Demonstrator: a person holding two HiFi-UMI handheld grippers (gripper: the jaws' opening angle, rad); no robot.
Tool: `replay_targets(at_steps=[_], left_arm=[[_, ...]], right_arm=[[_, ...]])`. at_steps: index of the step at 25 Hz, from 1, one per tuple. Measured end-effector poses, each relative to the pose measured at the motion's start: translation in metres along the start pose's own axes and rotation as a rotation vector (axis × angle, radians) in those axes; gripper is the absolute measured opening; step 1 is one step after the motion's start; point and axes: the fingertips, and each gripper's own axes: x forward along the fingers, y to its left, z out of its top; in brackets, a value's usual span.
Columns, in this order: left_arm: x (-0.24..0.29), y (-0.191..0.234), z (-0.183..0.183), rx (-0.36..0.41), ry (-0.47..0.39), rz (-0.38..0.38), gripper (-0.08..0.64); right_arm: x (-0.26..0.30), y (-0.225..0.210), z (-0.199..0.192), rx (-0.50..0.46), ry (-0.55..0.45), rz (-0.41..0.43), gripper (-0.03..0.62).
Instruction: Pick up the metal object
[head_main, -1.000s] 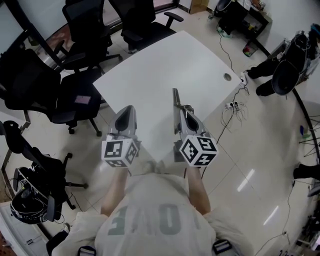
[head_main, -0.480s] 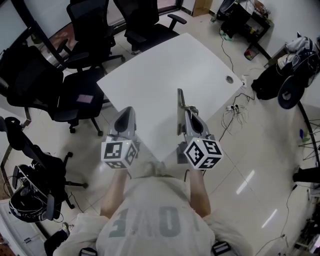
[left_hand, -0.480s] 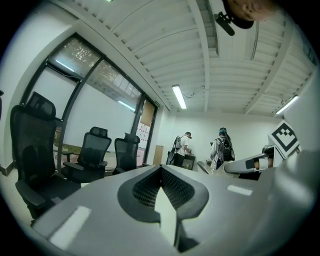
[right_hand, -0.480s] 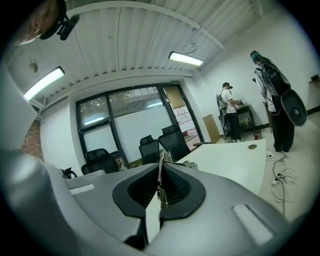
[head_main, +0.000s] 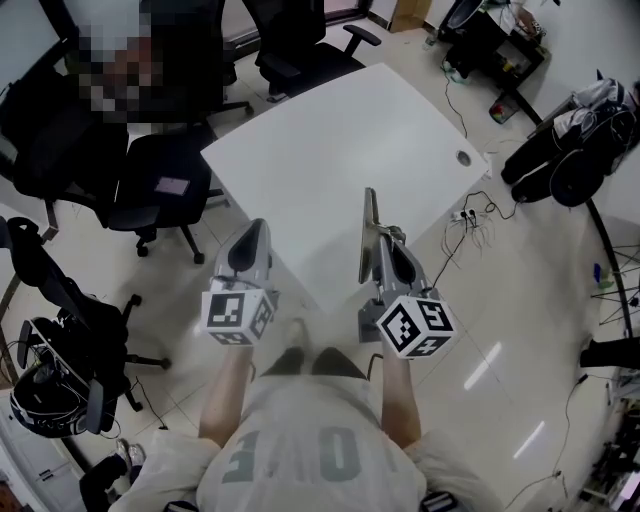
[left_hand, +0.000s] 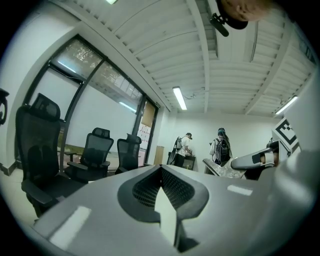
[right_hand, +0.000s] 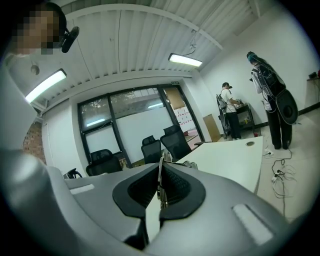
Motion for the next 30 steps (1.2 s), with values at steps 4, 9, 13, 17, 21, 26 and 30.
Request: replay_targets(at_steps=[4,9,13,17,21,26,30], left_arm=[[-0.031,-0.006,0.002,-0.004,-0.002,0.014,0.002],[-0.093,-0.047,0.001,0.038,-0.016,0.015,0.002],[-0.161,-0.092,-0.010,0.060,-0.040,0.021,0.000],[-0.234,-0.130,-0.024,0.043,-0.046,0.034,0.001],[-0.295,-0.151,-0.021,0.047,-0.051,0.047,0.000],[-0.337,-0.164,-0.003,0.062,-0.082,0.043,0.000],[-0.350,-0.167,0.006,0.055,-0.096,0.020,0.000]], right_arm=[[-0.033,0.011,0.001,-0.003,-0.039,0.014,0.023],[-0.114,0.007,-0.008,0.027,-0.080,0.017,0.023],[-0.197,0.007,-0.030,0.046,-0.093,0.035,0.023],[-0.270,0.020,-0.047,0.043,-0.093,0.059,0.023],[-0.325,0.045,-0.057,0.049,-0.083,0.094,0.023],[-0.365,0.069,-0.057,0.061,-0.114,0.114,0.023],[-0.377,0.082,-0.056,0.060,-0.129,0.111,0.021]])
